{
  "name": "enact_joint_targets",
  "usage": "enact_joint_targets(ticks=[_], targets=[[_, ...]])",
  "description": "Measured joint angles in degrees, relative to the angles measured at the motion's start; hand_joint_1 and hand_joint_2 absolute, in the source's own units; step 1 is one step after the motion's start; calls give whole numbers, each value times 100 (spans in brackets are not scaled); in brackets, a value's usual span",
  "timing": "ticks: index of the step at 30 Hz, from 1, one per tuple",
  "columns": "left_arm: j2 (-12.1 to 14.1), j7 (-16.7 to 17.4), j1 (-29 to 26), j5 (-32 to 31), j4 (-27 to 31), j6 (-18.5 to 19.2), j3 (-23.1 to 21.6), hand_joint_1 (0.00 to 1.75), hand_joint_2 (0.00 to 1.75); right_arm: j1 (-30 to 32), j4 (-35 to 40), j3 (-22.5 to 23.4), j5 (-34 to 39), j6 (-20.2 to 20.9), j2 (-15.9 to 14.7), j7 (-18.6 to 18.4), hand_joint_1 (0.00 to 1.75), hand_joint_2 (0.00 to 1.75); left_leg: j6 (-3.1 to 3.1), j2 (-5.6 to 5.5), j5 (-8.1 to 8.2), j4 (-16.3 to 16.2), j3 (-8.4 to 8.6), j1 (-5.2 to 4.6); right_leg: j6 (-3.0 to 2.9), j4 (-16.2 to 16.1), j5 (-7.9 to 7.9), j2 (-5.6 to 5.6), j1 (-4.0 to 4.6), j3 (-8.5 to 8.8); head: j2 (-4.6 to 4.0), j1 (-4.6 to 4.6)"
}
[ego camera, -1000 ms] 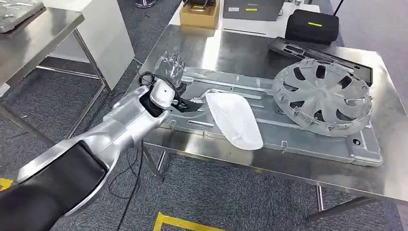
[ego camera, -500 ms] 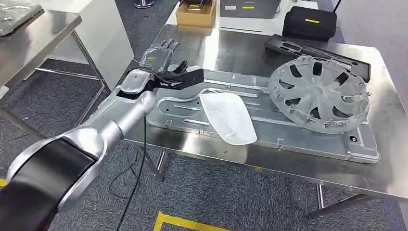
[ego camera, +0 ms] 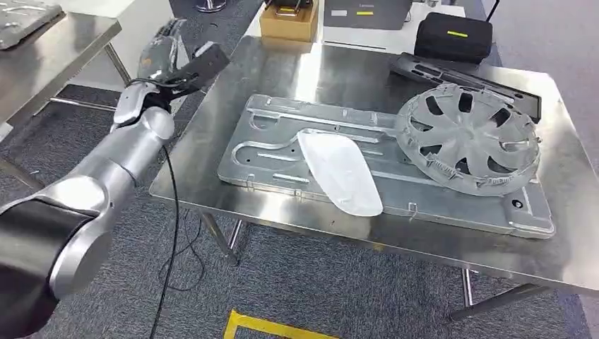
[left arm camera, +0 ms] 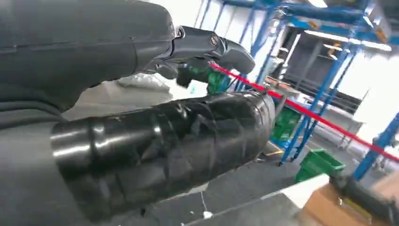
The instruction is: Take the parts from the cabinet and place them on the table.
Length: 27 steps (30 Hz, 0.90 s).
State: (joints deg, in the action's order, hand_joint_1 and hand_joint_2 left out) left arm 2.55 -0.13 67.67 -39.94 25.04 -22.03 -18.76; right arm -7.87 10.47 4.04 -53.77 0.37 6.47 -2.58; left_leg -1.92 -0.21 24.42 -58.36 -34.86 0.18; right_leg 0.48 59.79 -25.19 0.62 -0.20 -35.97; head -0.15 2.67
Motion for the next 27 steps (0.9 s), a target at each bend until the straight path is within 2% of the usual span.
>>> enact_joint_targets(ticks=[1,2,4,5,6,7,9,10,11,14,15,16,17,19,20,21,23,24,25,26,27], targets=[[57,-115,-18,121,75,-5,79,0,0,11,0,7,11,-11,-11,0,0,0,-27,3,-17,26,7,-6,16,112,-108,-19,-17,-42,0,7],[101,-204,-38,217,143,-4,143,0,0,23,0,13,20,-18,-15,0,0,0,-50,8,-29,28,0,-5,22,374,-306,-32,-17,-144,0,9],[180,-390,-192,480,322,33,261,0,0,46,0,46,28,-46,-33,4,0,0,-68,8,-39,24,-7,-19,43,1255,-743,-32,-27,-510,0,7],[228,-460,-324,631,443,105,320,0,0,65,0,59,39,-72,-37,13,0,0,-69,8,-40,18,-8,-25,48,1582,-846,-32,-26,-643,0,11],[276,-508,-462,814,580,201,374,0,0,69,0,83,44,-101,-42,13,0,0,-68,12,-39,12,-9,-27,43,1652,-812,-32,-24,-652,0,7],[328,-540,-606,996,736,299,428,0,0,77,0,109,52,-111,-48,11,0,0,-68,13,-39,2,-13,-28,36,1477,-673,-32,-24,-541,0,11],[428,-608,-884,1346,1129,446,509,0,0,104,0,149,66,-120,-85,20,0,0,-64,8,-37,-17,-18,-28,-4,516,-208,-32,-23,-9,0,9],[474,-634,-1008,1484,1309,496,531,0,0,119,0,164,79,-118,-98,50,0,0,-54,5,-34,-24,-23,-28,-37,75,-146,-31,-14,195,0,9],[534,-654,-1115,1601,1461,536,547,0,0,142,0,182,81,-118,-120,74,0,0,-21,1,-41,-47,-58,-76,-50,-31,-179,-29,22,249,0,9],[731,-726,-1600,2098,2001,689,639,0,0,208,0,234,155,-208,-155,140,0,0,64,8,-96,-5,-57,-51,-99,-34,-138,-10,36,232,0,4],[792,-772,-1799,2316,2235,743,669,0,0,220,0,276,175,-241,-166,157,0,0,95,9,-108,-2,-59,-77,-145,-107,-87,-2,-16,239,0,7],[864,-820,-2007,2513,2467,782,719,0,0,231,0,295,186,-269,-170,175,0,0,123,0,13,-66,-89,-43,-178,-157,-30,-20,-39,250,0,5],[945,-851,-2169,2633,2624,815,768,0,0,240,0,308,201,-302,-179,186,0,0,157,1,240,-281,-172,-43,-218,-172,2,-14,-41,227,0,-4],[1089,-879,-2550,3009,2950,1004,912,0,0,282,0,352,232,-341,-190,195,0,0,214,0,770,-1158,-488,-11,-232,-163,41,-6,-39,155,0,-11],[1146,-881,-2772,3252,3111,1157,982,0,0,314,0,385,245,-365,-203,199,0,0,238,1,939,-1529,-610,4,-225,-159,60,-7,-39,126,0,-11],[1196,-886,-3024,3533,3272,1356,1053,0,0,339,0,417,262,-396,-219,203,0,0,258,1,980,-1703,-640,22,-214,-146,79,-9,-43,87,0,-11],[1285,-908,-3402,3910,3498,1622,1144,0,0,394,-2,442,280,-415,-230,208,0,0,284,6,763,-1309,-357,60,-187,-102,101,-11,-52,12,0,-11],[1351,-936,-3622,4148,3691,1750,1227,0,0,416,-2,468,291,-424,-236,210,0,0,296,12,535,-724,8,81,-171,-63,111,-13,-59,-36,0,-11],[1406,-969,-3801,4307,3837,1814,1297,0,0,429,-2,485,308,-442,-241,214,0,0,304,18,395,-182,356,103,-157,-20,119,-11,-62,-69,0,-11],[1445,-991,-3958,4441,3978,1860,1383,0,0,439,0,507,324,-465,-249,219,0,0,276,6,488,-42,406,52,-122,-3,130,-3,-35,-95,0,-13],[1474,-1019,-4138,4506,4106,1860,1469,0,0,454,-2,529,330,-490,-254,227,0,0,218,-17,413,0,376,55,-95,13,142,0,-35,-96,0,-4]])
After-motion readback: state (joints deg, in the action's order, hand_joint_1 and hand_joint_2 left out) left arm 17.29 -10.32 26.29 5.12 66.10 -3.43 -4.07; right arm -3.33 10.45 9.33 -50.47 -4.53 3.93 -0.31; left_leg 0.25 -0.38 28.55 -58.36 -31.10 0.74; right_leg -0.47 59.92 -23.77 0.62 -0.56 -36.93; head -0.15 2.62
